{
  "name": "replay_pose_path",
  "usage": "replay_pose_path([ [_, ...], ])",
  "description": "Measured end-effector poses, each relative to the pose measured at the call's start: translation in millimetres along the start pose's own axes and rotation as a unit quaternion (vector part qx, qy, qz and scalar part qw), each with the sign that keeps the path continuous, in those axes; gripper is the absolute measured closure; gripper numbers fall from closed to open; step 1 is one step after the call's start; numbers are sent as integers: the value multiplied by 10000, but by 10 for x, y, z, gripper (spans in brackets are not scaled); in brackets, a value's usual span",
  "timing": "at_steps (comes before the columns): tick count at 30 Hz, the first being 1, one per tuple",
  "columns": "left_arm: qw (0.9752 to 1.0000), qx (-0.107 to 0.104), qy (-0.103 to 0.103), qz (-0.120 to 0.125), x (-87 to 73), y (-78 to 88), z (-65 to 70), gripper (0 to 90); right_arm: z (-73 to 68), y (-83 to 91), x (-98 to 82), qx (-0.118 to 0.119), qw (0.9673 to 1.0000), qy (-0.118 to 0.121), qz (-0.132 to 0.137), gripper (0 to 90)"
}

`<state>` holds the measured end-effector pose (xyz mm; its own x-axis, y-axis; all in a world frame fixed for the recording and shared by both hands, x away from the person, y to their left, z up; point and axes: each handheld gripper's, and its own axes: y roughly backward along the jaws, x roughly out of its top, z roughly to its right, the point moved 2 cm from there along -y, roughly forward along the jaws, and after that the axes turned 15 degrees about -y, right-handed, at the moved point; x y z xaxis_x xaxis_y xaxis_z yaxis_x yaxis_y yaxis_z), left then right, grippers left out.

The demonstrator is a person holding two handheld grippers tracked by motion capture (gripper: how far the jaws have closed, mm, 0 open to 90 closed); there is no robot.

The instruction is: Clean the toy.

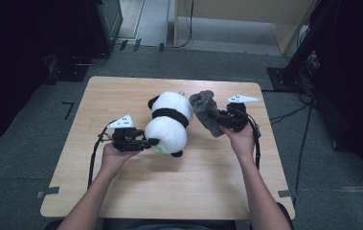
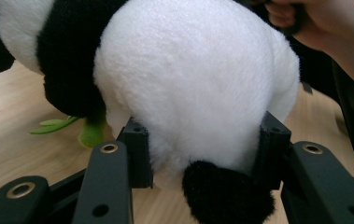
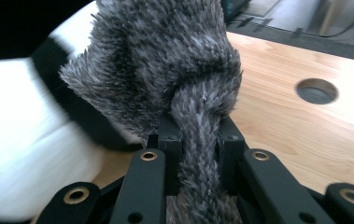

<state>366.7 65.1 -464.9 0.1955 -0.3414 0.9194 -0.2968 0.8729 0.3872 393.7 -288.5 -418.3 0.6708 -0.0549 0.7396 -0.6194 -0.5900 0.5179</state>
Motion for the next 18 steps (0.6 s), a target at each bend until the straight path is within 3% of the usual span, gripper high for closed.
replay_pose_path([
  [3,9996,220,150,23,-2,-12,-36,513,-139,29,-18,117,9999,94,-33,776],
  [9,9983,435,375,44,10,-90,-81,506,-410,53,-67,334,9990,295,-76,773],
  [13,9981,554,280,21,52,-176,-39,501,-576,32,-128,422,9983,399,-90,769],
  [16,9977,593,316,27,76,-233,-13,499,-695,11,-176,401,9978,523,-101,761],
  [18,9975,599,383,4,92,-255,1,493,-777,-12,-216,196,9970,745,-40,741],
])
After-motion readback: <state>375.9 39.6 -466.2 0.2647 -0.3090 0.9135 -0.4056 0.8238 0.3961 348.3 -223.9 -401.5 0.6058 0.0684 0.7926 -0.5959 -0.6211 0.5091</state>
